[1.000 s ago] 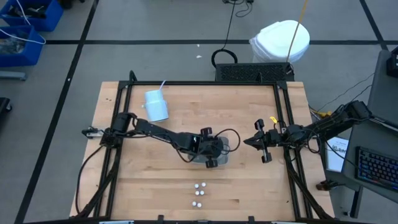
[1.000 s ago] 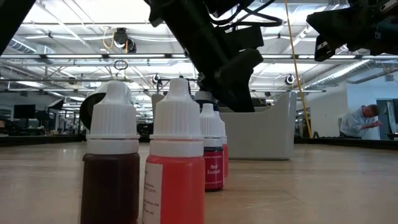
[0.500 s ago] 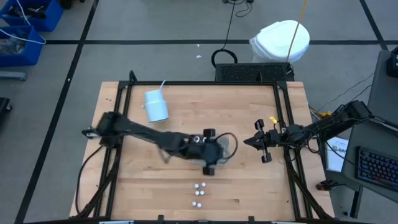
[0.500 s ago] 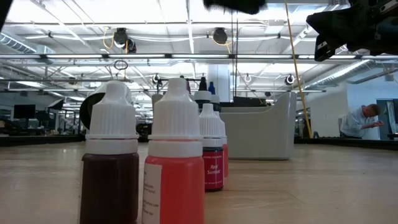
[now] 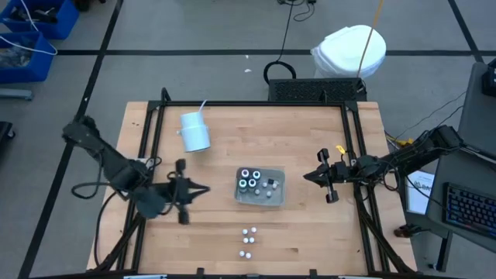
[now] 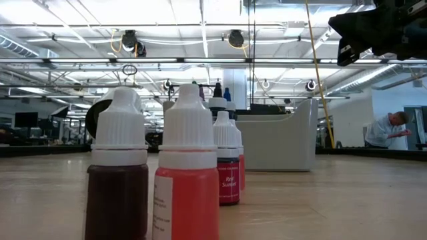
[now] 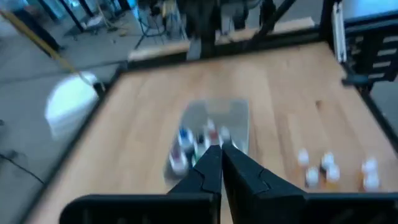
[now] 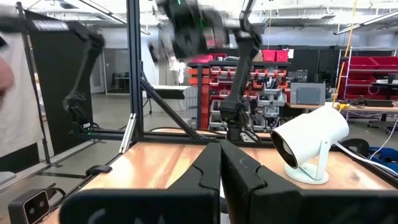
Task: Pick & Place food coloring
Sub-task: Put the top small orange food coloring bottle into the bin
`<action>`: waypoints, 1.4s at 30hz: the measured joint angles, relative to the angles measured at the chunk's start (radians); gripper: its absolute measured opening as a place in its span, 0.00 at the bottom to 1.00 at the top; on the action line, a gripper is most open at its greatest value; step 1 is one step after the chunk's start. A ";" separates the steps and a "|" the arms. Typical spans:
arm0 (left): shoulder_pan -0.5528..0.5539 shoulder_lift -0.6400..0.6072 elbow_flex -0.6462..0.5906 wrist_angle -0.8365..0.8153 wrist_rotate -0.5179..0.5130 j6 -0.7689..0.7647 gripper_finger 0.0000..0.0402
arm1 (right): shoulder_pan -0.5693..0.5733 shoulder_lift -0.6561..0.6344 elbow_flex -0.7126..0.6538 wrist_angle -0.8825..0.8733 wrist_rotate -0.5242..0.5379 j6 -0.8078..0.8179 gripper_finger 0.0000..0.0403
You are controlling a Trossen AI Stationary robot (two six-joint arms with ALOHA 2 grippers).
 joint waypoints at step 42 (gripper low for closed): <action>-0.058 -0.590 -0.914 1.019 0.129 0.524 0.01 | 0.000 0.000 0.000 -0.055 -0.002 0.027 0.00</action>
